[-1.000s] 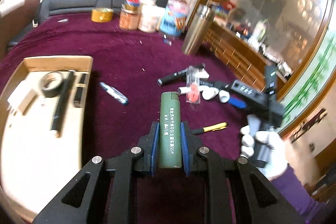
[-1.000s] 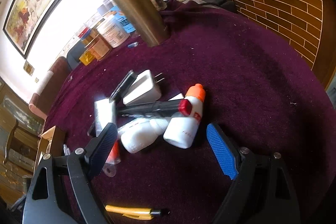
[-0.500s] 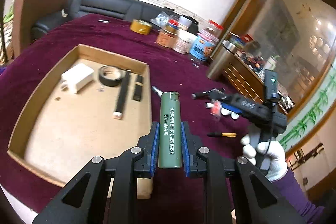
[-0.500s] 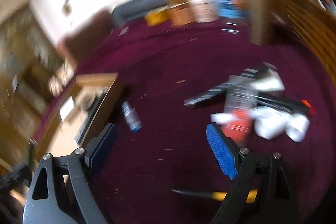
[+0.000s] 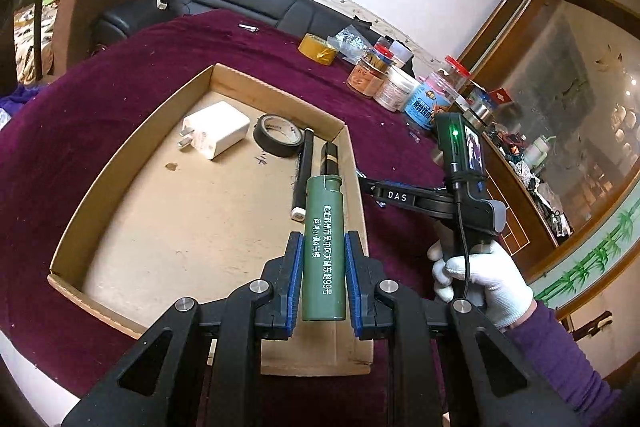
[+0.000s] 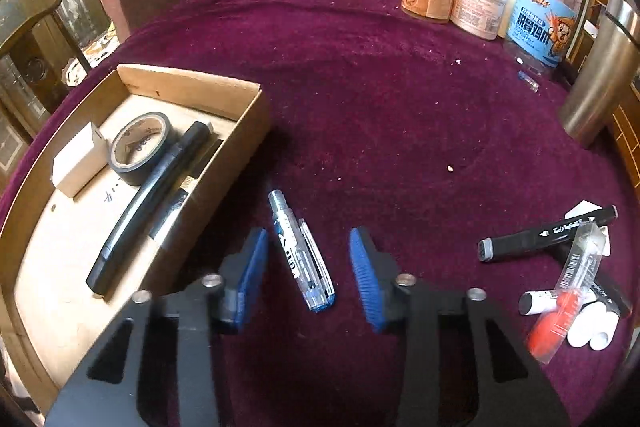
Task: Organize rigid objects
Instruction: 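Grasp the clear pen with the right gripper while the left gripper holds the green lighter, then lower the green lighter and clear pen into the tray and open both grippers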
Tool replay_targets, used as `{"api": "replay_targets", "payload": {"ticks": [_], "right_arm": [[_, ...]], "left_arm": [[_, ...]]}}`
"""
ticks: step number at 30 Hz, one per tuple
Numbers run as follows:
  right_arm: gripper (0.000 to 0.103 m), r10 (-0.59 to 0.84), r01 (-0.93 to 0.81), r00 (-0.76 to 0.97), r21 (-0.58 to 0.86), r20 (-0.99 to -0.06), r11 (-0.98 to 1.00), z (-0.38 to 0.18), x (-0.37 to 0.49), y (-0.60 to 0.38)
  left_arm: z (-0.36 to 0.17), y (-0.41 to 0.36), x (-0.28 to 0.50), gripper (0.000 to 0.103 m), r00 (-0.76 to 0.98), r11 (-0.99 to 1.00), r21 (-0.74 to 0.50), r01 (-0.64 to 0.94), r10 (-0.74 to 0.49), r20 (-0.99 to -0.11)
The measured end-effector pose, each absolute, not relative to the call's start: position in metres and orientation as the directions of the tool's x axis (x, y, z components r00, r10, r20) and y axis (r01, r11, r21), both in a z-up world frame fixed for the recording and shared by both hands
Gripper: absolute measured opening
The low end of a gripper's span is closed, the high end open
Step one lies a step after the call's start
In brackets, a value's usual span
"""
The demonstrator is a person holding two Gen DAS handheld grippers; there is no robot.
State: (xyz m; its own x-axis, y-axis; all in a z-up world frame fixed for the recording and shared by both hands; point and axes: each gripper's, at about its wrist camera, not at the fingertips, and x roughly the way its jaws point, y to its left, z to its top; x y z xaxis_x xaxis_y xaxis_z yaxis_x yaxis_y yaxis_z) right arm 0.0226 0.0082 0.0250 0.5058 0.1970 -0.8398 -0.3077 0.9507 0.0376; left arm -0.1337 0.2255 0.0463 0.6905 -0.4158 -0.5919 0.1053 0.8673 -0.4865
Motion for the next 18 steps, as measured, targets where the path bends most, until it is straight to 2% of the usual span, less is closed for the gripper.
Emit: {"api": "replay_targets", "payload": {"ticks": [1, 8, 18], "right_arm": [[0.013, 0.201, -0.309, 0.506, 0.041, -0.839, 0.950, 0.025, 0.022, 0.008], [0.013, 0.250, -0.271, 0.523, 0.119, -0.815, 0.955, 0.029, 0.007, -0.006], [0.013, 0.401, -0.309, 0.511, 0.273, -0.760, 0.911, 0.060, -0.018, -0.019]], "left_arm": [[0.045, 0.226, -0.133, 0.017, 0.689, 0.868, -0.486, 0.104, -0.415, -0.594], [0.048, 0.232, -0.135, 0.017, 0.688, 0.874, -0.477, 0.096, -0.405, -0.603], [0.054, 0.236, -0.140, 0.017, 0.697, 0.889, -0.453, 0.069, -0.368, -0.616]]}}
